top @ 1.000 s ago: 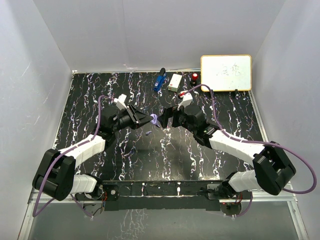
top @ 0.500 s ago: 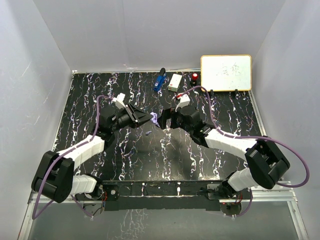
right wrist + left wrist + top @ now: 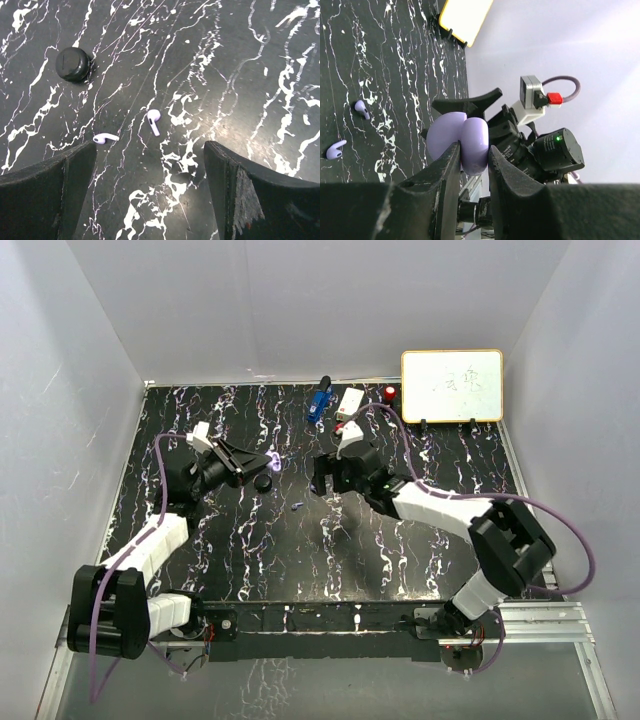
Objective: Insert the wireless bluetooth earbuds into the charging case
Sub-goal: Open the charging case, then pick up the earbud from the center of the board.
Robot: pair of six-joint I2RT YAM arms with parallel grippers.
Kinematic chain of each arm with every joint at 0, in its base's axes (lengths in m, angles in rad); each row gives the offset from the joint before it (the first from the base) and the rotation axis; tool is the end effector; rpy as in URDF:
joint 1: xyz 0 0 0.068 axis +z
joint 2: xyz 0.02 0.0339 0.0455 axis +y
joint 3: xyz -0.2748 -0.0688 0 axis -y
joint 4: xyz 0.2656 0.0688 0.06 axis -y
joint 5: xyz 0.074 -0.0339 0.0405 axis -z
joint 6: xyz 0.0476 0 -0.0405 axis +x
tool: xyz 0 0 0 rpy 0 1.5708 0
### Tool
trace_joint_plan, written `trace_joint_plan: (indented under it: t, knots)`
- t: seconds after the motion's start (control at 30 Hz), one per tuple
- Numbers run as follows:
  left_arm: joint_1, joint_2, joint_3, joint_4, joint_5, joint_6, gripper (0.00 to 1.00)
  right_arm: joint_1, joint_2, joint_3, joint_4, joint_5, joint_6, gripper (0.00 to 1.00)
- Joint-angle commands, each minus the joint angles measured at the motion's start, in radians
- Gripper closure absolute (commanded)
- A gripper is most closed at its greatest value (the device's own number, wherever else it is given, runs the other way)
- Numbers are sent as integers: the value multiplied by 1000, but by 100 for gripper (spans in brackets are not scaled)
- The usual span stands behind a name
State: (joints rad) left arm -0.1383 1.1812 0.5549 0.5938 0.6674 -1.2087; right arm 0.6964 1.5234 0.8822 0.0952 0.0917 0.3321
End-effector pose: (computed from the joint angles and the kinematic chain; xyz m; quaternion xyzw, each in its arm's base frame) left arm 0.2706 -0.0674 0.2570 -0.1503 0.7001 -0.5938 0.3669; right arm 0.2786 0.2272 0.2142 -0.1356 0.8603 0.2061 0.4461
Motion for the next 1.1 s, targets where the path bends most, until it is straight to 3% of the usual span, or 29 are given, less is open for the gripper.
trace_joint_plan:
  t: [0.0, 1.07]
  knots:
    - [31, -15, -14, -10, 94, -20, 100, 51, 69, 114, -86, 5, -79, 14]
    - [181, -70, -89, 17, 183, -41, 100, 202, 275, 210, -95, 121, -68, 24]
